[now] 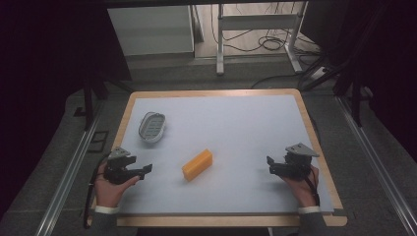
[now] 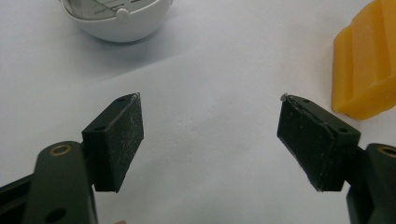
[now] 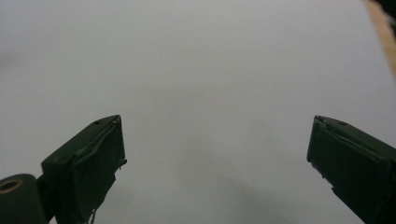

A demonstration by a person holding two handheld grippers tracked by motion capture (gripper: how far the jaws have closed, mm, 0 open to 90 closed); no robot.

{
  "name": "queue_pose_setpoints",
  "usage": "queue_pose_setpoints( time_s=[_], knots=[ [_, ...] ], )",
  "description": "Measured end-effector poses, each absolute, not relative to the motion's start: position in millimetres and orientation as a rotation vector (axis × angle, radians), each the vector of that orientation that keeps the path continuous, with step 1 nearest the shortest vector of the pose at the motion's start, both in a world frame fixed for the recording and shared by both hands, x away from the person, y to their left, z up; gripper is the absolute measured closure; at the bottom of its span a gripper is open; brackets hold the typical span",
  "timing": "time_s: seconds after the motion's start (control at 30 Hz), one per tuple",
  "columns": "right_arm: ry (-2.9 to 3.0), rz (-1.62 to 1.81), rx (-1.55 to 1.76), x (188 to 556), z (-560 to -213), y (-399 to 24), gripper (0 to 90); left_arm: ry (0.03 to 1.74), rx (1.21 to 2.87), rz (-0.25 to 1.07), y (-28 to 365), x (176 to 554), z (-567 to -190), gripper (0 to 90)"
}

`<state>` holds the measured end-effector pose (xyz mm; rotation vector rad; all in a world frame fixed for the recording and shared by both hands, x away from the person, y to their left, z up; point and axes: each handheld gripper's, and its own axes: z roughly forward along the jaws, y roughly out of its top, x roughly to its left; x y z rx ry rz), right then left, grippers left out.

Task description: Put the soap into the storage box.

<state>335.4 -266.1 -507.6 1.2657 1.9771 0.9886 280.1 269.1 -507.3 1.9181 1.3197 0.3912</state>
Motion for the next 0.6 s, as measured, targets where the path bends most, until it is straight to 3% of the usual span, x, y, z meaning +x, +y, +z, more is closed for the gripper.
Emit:
queue_pose_setpoints(
  time_s=[0.6],
  knots=[
    [1.986, 1.055, 1.337, 334, -509, -287, 5.0, 1.317, 1.96, 0.368, 266, 276, -504, 26.8]
  ],
)
